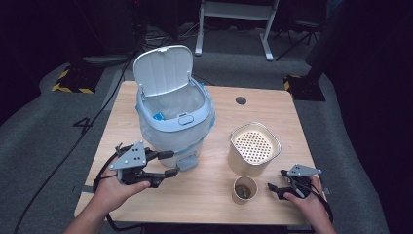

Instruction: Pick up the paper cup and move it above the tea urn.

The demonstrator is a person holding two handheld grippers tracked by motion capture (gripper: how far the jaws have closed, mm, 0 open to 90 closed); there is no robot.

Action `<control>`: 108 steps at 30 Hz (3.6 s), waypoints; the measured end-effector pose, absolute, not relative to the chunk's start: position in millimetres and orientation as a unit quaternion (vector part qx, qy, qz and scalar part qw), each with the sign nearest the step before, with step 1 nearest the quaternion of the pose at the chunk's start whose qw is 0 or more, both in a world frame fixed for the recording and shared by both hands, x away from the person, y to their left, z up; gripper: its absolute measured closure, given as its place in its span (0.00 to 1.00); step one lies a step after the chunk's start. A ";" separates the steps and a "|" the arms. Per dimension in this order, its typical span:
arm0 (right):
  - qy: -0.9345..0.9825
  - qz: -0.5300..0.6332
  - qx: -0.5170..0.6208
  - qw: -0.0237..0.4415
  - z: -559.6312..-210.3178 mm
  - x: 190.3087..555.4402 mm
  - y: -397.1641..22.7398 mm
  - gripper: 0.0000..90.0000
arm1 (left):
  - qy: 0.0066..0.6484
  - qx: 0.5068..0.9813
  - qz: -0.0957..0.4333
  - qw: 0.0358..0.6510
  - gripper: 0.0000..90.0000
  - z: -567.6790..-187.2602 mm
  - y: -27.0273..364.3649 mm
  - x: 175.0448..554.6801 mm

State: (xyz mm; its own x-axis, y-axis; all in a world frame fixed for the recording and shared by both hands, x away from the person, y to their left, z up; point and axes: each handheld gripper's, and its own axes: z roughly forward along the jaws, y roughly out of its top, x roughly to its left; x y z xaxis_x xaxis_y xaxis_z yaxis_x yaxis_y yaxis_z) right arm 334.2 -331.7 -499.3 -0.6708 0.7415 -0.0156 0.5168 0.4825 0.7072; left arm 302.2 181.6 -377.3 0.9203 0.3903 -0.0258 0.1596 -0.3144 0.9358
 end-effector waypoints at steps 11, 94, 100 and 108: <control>0.857 0.350 0.347 0.151 -486.2 315.0 -322.1 0.27 | 0.190 0.833 0.081 0.514 0.50 -433.9 164.5 315.4; 0.833 0.493 0.237 0.086 -405.2 292.1 -243.3 0.34 | 0.232 0.894 0.085 0.375 0.38 -503.2 153.7 323.6; 0.829 0.495 0.244 0.094 -380.8 301.3 -247.0 0.34 | 0.231 0.894 0.085 0.374 0.38 -503.1 153.7 323.9; 0.824 0.494 0.249 0.117 -359.7 317.0 -251.9 0.34 | 0.232 0.894 0.087 0.374 0.38 -503.1 153.5 323.7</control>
